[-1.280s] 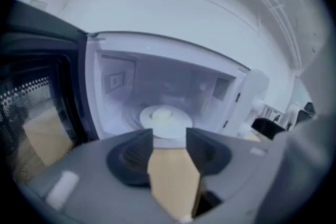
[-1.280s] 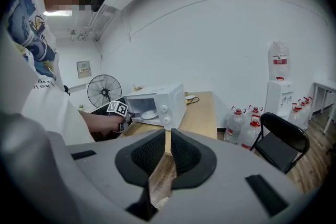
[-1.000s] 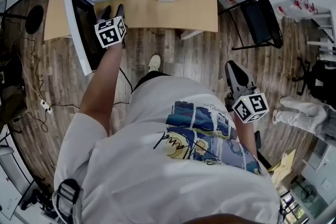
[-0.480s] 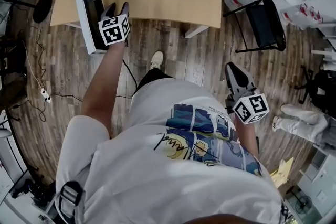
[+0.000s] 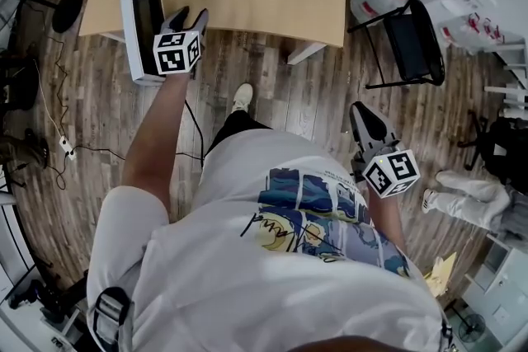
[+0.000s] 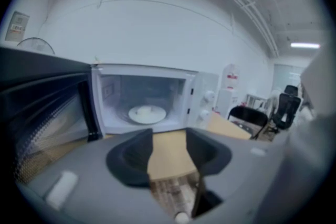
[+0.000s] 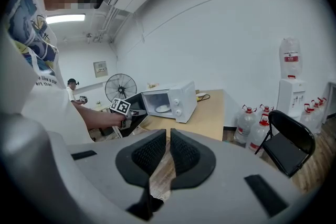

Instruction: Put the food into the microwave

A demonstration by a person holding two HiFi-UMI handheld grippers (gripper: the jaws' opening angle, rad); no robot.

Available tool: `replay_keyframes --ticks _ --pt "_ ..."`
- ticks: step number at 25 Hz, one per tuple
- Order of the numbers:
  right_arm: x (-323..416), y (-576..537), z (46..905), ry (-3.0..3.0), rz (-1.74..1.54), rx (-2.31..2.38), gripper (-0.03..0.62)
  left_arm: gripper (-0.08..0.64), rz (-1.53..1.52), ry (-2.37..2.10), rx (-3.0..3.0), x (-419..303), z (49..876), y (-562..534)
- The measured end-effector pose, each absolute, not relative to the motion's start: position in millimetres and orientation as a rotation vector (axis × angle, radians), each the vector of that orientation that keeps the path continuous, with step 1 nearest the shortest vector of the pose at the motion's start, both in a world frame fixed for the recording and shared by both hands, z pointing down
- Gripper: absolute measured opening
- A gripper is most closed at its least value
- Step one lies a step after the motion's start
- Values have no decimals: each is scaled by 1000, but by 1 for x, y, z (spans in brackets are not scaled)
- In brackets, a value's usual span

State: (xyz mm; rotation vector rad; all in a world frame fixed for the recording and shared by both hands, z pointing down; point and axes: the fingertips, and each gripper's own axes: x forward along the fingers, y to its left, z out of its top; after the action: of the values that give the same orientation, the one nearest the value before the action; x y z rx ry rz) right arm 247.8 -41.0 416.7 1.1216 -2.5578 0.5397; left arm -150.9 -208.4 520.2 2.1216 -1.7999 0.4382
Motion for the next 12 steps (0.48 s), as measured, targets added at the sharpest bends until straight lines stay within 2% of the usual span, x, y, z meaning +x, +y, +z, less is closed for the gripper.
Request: replay_keyframes --ticks 12 --pt "220 -60 416 -2572 493 1047 11 207 461 -1600 2295 -130 520 -192"
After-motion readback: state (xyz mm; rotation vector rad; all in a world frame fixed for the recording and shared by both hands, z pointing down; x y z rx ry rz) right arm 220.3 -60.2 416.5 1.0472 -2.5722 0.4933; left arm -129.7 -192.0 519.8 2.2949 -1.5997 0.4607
